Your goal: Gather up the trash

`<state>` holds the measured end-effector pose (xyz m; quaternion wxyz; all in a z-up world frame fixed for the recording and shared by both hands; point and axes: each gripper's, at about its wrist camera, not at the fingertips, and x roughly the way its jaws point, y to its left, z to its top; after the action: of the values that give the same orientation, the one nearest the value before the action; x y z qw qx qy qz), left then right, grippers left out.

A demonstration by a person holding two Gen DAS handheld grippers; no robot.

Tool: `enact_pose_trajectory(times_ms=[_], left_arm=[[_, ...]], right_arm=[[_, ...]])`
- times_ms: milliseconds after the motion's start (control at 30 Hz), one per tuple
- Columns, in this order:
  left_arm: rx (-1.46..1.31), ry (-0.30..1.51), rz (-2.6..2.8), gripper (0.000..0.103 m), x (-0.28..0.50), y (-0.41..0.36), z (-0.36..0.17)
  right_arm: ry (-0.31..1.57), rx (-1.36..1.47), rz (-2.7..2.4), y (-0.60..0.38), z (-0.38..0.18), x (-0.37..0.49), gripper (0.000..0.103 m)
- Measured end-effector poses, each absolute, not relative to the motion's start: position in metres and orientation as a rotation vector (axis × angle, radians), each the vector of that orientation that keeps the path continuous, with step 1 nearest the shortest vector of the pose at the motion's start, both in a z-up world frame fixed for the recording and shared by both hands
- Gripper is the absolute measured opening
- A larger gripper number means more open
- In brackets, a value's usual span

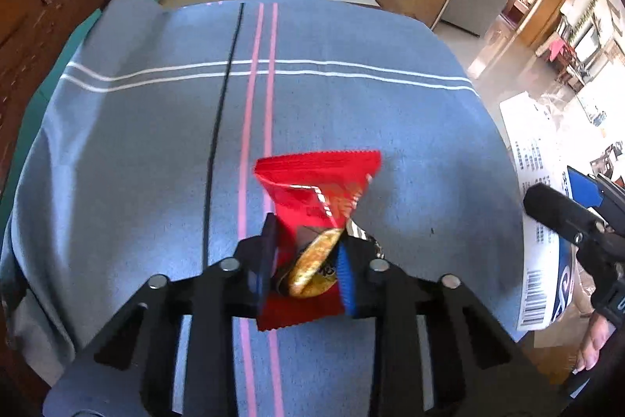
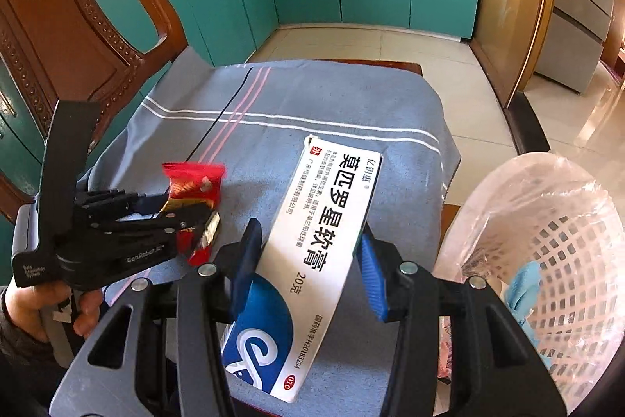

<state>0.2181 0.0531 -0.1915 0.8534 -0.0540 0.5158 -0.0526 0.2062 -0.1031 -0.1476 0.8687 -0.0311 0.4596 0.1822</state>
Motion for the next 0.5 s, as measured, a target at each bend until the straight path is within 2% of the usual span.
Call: enact_pose_trajectory(times_ms=[500], left_arm=[[-0.092,0.914,-0.082,0.027,0.172,0.064,-0.130]], right_arm=[[0.921,-0.071,0.376,-0.097,-0.134,0.191,0.048]])
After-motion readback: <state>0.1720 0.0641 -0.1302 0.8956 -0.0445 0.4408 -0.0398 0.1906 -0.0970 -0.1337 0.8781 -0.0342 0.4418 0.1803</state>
